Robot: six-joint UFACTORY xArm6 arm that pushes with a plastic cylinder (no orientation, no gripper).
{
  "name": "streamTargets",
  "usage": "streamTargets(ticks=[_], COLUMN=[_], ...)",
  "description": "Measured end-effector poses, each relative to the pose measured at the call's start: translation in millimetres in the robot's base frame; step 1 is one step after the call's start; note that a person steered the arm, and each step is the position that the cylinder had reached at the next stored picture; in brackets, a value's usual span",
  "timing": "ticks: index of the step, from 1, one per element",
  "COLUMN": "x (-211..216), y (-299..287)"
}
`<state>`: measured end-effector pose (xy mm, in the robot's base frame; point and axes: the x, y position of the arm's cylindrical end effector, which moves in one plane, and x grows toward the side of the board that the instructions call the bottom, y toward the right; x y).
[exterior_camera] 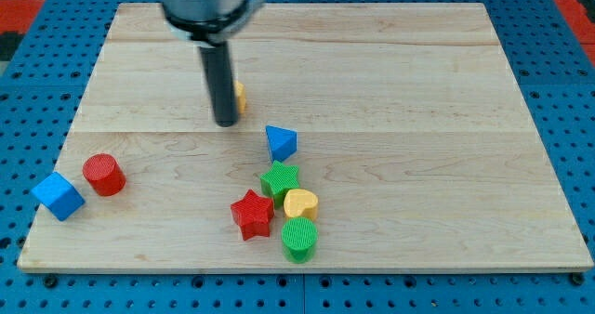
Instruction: Move the yellow hexagon into the blue triangle
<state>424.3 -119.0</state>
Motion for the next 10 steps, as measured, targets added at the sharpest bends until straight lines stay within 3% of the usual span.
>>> streamTargets(ticks=[1,3,4,7,10], x=[-10.6,-35.3,-65.6,-87.8,-64.7], y=[-30.4,43.4,29.9,98.2,110.3])
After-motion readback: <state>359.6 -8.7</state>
